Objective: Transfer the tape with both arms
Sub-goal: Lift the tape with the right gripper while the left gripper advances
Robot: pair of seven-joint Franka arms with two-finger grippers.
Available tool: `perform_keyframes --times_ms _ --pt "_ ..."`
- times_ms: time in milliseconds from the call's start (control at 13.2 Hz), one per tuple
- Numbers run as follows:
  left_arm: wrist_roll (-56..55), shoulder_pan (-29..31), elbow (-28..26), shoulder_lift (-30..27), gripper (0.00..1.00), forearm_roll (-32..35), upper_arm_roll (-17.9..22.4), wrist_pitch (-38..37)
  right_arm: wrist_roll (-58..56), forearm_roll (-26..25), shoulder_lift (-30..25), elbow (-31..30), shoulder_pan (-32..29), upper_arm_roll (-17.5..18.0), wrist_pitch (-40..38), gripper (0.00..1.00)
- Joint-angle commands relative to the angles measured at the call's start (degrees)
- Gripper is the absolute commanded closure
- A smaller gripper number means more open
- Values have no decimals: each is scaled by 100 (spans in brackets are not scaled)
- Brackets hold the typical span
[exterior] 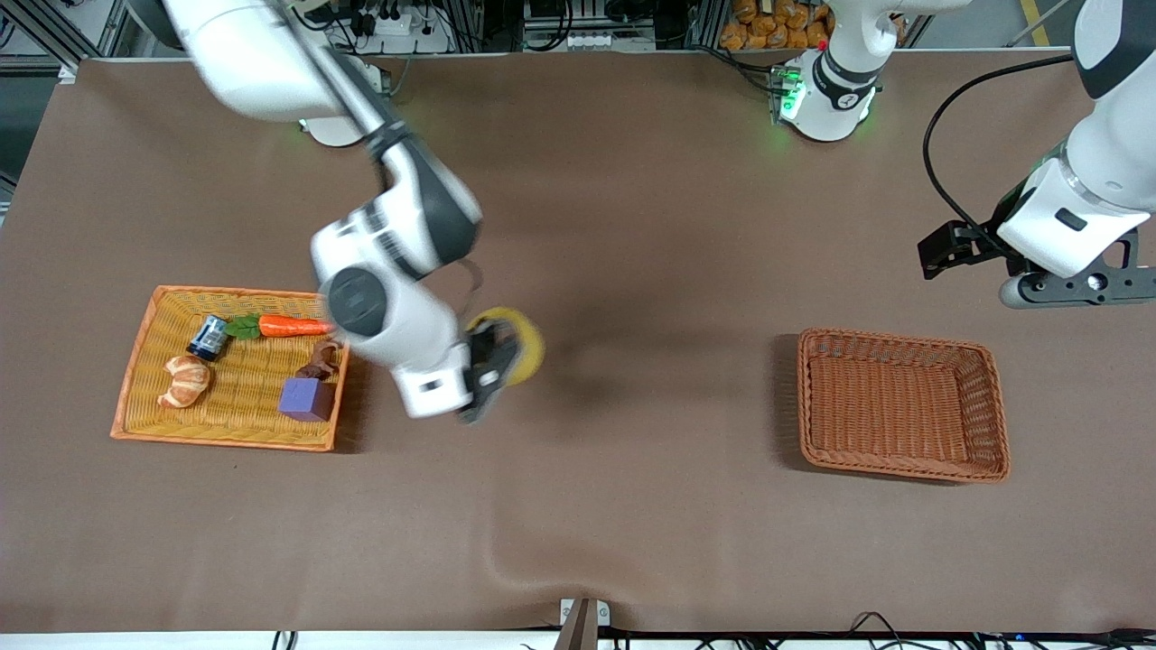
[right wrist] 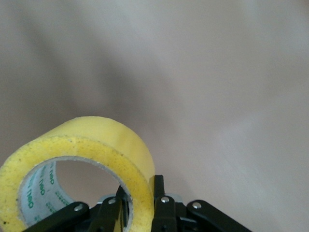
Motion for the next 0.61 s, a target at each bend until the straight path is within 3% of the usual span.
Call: perform_keyframes --times_ms 0,228,532 --pt "-25 -45 291 249 0 352 -19 -25 148 -219 145 64 553 -82 993 100" --pt "-42 -54 283 504 0 -15 -45 149 139 -808 321 55 775 -74 1586 100" --pt "28 -1 265 593 0 -386 -45 695 200 -845 207 -130 644 -65 957 100"
